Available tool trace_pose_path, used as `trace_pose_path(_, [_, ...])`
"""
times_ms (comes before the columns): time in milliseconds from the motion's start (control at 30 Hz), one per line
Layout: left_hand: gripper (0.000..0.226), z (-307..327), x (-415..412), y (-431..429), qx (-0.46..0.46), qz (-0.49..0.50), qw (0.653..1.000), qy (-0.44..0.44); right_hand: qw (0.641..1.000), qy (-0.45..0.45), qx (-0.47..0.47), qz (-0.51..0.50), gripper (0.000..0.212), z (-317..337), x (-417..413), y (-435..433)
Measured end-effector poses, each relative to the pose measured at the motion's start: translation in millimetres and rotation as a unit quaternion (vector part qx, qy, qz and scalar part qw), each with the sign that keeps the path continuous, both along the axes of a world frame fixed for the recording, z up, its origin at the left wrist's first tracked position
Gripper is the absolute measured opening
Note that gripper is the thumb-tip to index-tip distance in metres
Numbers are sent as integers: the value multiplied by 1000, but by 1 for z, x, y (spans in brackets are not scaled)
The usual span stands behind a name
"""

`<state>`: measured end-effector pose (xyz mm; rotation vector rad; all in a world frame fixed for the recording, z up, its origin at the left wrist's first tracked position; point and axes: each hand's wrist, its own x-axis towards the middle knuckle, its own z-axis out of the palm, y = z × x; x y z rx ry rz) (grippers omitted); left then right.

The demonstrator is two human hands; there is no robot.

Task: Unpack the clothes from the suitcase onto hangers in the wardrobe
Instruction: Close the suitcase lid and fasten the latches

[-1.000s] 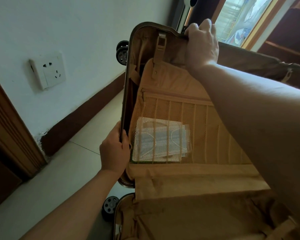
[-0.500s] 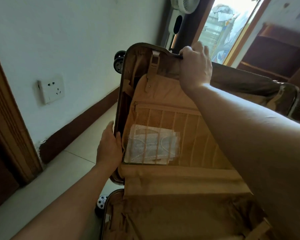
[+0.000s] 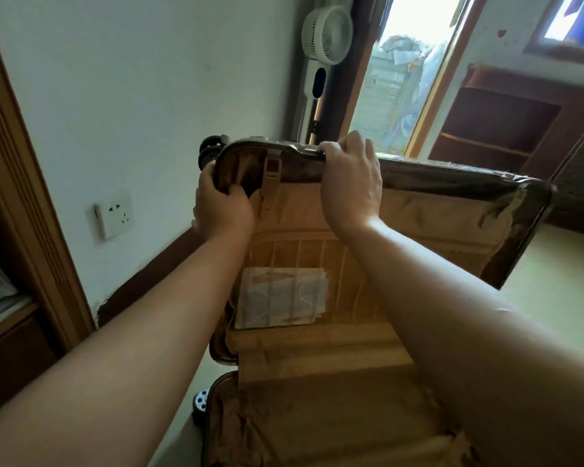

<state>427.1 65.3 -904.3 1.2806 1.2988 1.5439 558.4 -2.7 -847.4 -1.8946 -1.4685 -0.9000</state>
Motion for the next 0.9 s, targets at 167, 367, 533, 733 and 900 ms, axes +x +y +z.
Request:
trace_pose_path(167, [31, 11, 1, -29, -32, 65, 996, -48, 1000, 14, 2, 19, 35, 10, -2, -33])
trace_pose_path(367, [32, 6, -1, -57, 38, 89, 995, -29, 991, -15, -116, -71, 37, 34, 51, -69])
trace_pose_path(533, [33, 0, 3, -55, 71, 67, 994, -47, 986, -15, -138, -93, 44, 15, 82, -83])
trace_pose_path(733, [34, 0, 15, -53, 37, 4, 992, -117, 992, -14, -31, -121, 35, -4, 77, -91])
trace_pose_path(900, [35, 16, 16, -75, -6, 1, 960, -281, 996, 21, 15, -88, 37, -11, 70, -108])
